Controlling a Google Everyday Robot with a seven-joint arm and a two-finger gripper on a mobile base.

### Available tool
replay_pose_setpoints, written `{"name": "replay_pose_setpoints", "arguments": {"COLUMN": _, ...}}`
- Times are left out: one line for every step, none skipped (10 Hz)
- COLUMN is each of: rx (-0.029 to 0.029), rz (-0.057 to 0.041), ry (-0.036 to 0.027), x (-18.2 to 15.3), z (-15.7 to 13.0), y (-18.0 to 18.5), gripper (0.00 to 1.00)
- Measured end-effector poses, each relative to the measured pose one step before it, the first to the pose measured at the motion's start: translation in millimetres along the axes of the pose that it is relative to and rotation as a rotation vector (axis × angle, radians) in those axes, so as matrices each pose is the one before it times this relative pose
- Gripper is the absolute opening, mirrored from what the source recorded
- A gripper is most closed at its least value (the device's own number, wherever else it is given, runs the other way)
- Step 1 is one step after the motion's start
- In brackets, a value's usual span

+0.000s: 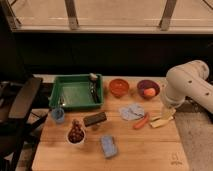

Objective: Wipe table surface with towel

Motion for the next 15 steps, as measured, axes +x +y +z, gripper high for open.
{"name": "replay_pose_setpoints", "arguments": {"rx": 0.00016, "rz": 0.00051, "ry": 0.00032, "x": 0.38, "z": -0.05, "y": 0.12, "gripper": 0.65}}
{"name": "replay_pose_setpoints", "arguments": {"rx": 0.00002, "rz": -0.00062, "ry": -0.00014, "x": -0.37, "z": 0.01, "y": -0.18, "gripper": 0.65}}
{"name": "replay_pose_setpoints", "arguments": {"rx": -0.00004, "rz": 0.00004, "ry": 0.00012, "x": 0.08, "z": 0.03, "y": 0.03, "gripper": 0.65}}
{"name": "replay_pose_setpoints", "arguments": {"rx": 0.00013, "rz": 0.00006, "ry": 0.00027, "x": 0.13, "z": 0.0, "y": -0.01, "gripper": 0.65}}
{"name": "replay_pose_setpoints", "arguments": {"rx": -0.00018, "rz": 0.00034, "ry": -0.00027, "x": 0.09, "z": 0.12, "y": 0.09, "gripper": 0.65}}
{"name": "replay_pose_setpoints", "arguments": {"rx": -0.0001, "rz": 0.00073, "ry": 0.00016, "x": 0.43, "z": 0.05, "y": 0.21, "gripper": 0.65}}
{"name": "replay_pose_setpoints", "arguments": {"rx": -0.00013, "rz": 0.0, "ry": -0.00008, "x": -0.03, "z": 0.05, "y": 0.04, "gripper": 0.65}}
{"name": "replay_pose_setpoints", "arguments": {"rx": -0.00002, "rz": -0.00048, "ry": -0.0001, "x": -0.27, "z": 0.01, "y": -0.09, "gripper": 0.65}}
{"name": "replay_pose_setpoints", "arguments": {"rx": -0.00002, "rz": 0.00033, "ry": 0.00012, "x": 0.22, "z": 0.01, "y": 0.1, "gripper": 0.65}}
{"name": "replay_pose_setpoints", "arguments": {"rx": 0.00053, "rz": 0.00021, "ry": -0.00027, "x": 0.01, "z": -0.17, "y": -0.31, "gripper": 0.65}}
{"name": "replay_pose_setpoints", "arguments": {"rx": 0.00279, "rz": -0.00137, "ry": -0.00202, "x": 0.43, "z": -0.75, "y": -1.48, "gripper": 0.65}}
{"name": "replay_pose_setpoints", "arguments": {"rx": 0.00349, "rz": -0.01535, "ry": -0.01643, "x": -0.06, "z": -0.63, "y": -4.55, "gripper": 0.65}}
{"name": "replay_pose_setpoints", "arguments": {"rx": -0.00041, "rz": -0.03933, "ry": -0.01981, "x": -8.67, "z": 3.64, "y": -10.37, "gripper": 0.65}}
{"name": "replay_pose_setpoints", "arguments": {"rx": -0.00259, "rz": -0.04046, "ry": -0.0171, "x": -15.03, "z": 7.92, "y": -12.91, "gripper": 0.65}}
{"name": "replay_pose_setpoints", "arguments": {"rx": -0.00777, "rz": -0.02621, "ry": -0.01482, "x": -12.74, "z": 8.13, "y": -5.48, "gripper": 0.65}}
